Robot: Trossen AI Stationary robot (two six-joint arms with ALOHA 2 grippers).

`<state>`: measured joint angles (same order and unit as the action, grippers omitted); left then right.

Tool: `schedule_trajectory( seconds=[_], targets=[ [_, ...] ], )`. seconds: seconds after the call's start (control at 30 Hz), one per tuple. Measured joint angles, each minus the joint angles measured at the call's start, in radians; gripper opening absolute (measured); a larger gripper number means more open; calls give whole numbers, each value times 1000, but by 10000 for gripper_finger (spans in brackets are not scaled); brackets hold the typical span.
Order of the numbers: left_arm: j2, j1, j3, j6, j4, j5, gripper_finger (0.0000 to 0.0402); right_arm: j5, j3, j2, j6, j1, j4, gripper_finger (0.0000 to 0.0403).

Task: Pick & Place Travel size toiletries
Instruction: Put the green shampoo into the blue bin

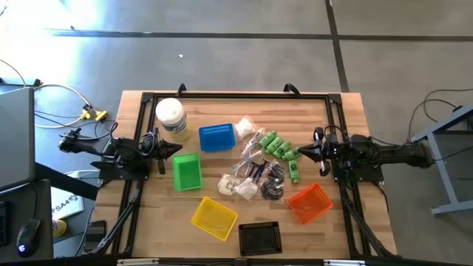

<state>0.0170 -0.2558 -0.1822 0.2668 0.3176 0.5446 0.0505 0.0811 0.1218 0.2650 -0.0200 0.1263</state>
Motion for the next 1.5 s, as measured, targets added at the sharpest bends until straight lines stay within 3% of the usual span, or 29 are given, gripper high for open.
schedule_trajectory(
  seconds=[0.4, 0.7, 1.5],
  targets=[
    [0, 0, 0, 0, 0, 0, 0, -1, 0, 121, -3, 0, 77, 3],
    [0, 0, 0, 1, -1, -1, 0, -80, 0, 194, -29, 0, 179, 3],
    [0, 0, 0, -8, -16, -1, 0, -109, 0, 208, -150, 0, 215, 3]
  ],
)
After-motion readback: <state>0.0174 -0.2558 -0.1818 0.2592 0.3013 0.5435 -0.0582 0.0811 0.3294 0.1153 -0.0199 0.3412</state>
